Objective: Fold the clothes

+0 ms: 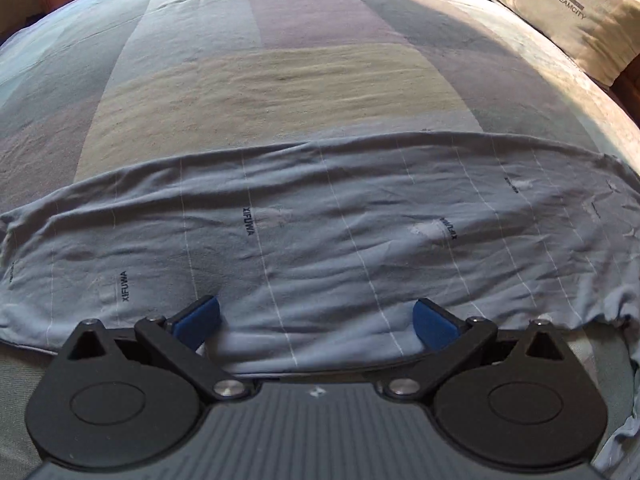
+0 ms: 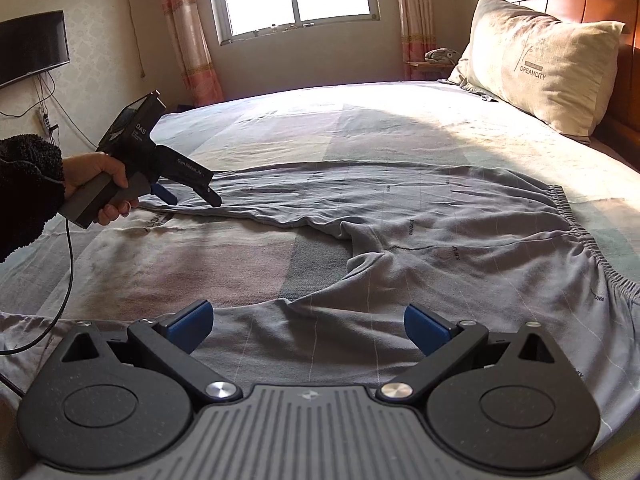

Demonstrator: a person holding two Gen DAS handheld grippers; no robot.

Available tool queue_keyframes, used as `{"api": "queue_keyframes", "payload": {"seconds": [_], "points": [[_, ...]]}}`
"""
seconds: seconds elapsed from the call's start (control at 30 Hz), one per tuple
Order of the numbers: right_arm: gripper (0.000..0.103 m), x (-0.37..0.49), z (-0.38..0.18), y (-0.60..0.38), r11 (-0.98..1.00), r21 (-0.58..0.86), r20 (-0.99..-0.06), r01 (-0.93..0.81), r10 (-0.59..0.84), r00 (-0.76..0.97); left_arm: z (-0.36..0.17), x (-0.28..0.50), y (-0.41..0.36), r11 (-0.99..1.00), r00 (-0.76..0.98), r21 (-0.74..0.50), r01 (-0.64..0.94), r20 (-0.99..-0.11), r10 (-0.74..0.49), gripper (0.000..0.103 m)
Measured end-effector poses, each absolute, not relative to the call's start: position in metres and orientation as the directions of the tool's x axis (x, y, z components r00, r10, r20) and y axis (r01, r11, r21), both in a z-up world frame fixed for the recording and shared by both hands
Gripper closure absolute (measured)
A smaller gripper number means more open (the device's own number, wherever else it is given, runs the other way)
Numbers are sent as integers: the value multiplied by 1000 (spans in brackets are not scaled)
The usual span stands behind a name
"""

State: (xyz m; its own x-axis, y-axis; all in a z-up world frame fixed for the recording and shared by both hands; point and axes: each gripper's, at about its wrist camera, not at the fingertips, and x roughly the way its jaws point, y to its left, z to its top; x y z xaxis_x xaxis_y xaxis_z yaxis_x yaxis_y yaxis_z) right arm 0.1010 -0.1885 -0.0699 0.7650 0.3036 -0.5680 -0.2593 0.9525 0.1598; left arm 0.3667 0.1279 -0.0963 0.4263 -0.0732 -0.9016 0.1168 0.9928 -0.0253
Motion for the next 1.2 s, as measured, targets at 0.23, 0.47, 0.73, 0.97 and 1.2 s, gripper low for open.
{"api": "queue_keyframes", "payload": {"seconds": [0.23, 0.47, 0.73, 0.97, 1.2], "points": [[0, 79, -50, -200, 967, 100, -583, -235, 248, 773, -30, 317, 106, 988, 450, -33, 150, -888, -98, 1], [0, 76, -87, -221, 979, 26, -656, -201, 169, 736, 6, 230, 70, 976, 482, -25, 216, -867, -129, 1], [0, 85, -127, -240, 983, 48, -680, -180, 164, 714, 10, 124, 25, 960, 499, 16, 278, -857, -130, 1], [0, 70, -132, -250, 975, 74, -624, -210, 210, 752, -58, 87, 5, 979, 451, 32, 202, -890, -64, 1], [0, 59, -133, -255, 972, 67, -607, -227, 220, 764, -97, 58, 4, 987, 451, 11, 162, -890, -64, 1]]}}
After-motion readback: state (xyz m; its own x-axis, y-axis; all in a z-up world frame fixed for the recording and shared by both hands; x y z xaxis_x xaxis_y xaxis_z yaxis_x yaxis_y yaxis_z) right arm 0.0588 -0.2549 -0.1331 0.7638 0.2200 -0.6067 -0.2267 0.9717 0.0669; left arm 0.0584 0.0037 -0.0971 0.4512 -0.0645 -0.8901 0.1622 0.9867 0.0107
